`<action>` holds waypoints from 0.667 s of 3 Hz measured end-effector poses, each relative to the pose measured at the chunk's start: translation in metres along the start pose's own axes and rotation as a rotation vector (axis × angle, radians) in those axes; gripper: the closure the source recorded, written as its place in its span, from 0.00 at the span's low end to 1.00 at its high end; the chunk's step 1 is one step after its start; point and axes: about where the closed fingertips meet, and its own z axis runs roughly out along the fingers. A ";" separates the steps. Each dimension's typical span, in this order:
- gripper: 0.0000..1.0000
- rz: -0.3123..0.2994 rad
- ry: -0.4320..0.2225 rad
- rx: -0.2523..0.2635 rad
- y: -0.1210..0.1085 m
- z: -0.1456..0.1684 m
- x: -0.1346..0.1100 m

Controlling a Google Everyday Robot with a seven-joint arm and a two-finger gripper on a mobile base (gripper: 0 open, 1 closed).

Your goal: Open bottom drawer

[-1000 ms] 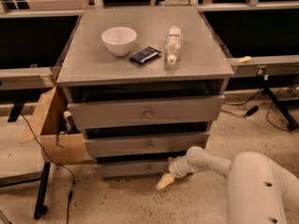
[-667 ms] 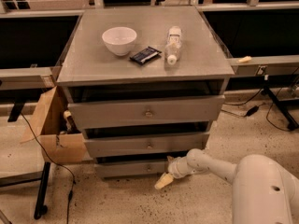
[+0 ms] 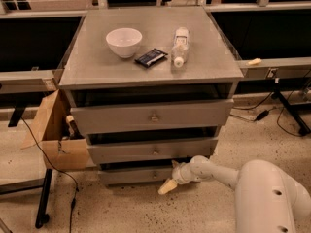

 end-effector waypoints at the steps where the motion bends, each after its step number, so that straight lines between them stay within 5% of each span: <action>1: 0.00 -0.008 0.018 0.021 -0.011 0.011 0.000; 2: 0.00 -0.004 0.039 0.035 -0.023 0.021 0.004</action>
Offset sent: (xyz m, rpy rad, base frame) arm 0.0436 -0.0078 -0.0280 -0.0796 -0.0154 -0.0431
